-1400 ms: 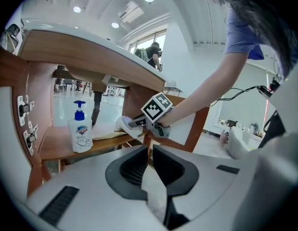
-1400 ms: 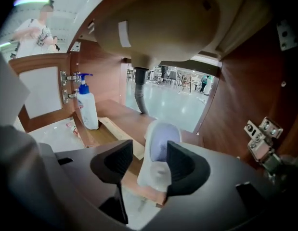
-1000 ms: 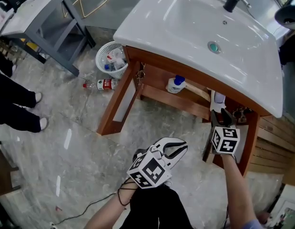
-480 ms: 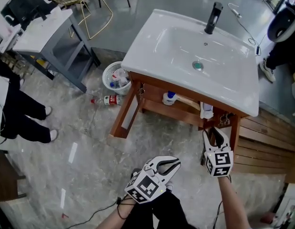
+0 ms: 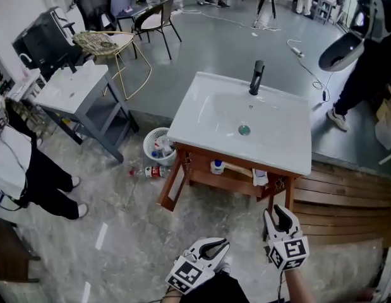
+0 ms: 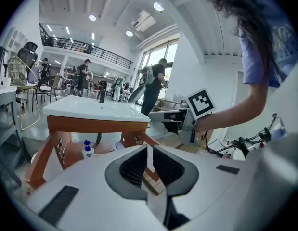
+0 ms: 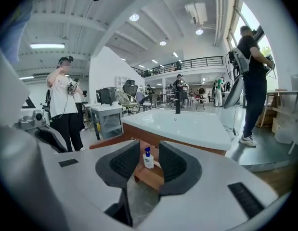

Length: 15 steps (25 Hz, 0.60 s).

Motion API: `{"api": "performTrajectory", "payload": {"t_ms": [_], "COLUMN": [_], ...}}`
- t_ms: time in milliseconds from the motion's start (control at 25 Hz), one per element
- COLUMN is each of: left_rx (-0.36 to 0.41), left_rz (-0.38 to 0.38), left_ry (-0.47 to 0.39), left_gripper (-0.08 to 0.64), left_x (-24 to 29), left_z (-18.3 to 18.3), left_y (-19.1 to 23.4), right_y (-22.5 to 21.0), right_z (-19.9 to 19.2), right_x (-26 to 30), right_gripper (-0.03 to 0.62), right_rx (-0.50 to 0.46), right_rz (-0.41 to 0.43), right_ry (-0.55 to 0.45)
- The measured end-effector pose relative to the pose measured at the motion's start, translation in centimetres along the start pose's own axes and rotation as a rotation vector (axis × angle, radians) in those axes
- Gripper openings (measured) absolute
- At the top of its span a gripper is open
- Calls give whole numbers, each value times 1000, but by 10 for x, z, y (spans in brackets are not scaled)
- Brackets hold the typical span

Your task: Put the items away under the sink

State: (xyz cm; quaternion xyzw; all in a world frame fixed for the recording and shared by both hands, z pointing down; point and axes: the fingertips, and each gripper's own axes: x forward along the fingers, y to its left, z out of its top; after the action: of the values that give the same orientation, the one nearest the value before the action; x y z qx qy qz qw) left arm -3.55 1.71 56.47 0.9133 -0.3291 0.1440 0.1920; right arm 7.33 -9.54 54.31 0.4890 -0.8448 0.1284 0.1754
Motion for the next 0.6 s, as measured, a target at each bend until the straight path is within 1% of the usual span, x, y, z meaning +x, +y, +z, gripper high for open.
{"api": "performTrajectory", "payload": {"t_ms": [80,280,360,520,600], "left_rx": [12,86,98,112,124], "left_rz": [-1,-3,3,5,7], "left_ry": [-1,-7,-19,-53,-66], "left_gripper": [34,34,34,34,34], "left_x": [-6,-14,-18,-24,-27], "left_z": [9,40,53,77,86], "left_y": [-9,-24,-30,-44,-54], "right_y": [3,12,19,29,32], "right_z": [13,38,47,66,72], "right_x": [-17,-53,-66,-92,-105], "right_gripper": [132,120,114,106,101], "right_rx": [24,86,95,147,150], "right_rz": [9,26,22,29,30], "right_ry": [-19,-47,-56,-111,-127]}}
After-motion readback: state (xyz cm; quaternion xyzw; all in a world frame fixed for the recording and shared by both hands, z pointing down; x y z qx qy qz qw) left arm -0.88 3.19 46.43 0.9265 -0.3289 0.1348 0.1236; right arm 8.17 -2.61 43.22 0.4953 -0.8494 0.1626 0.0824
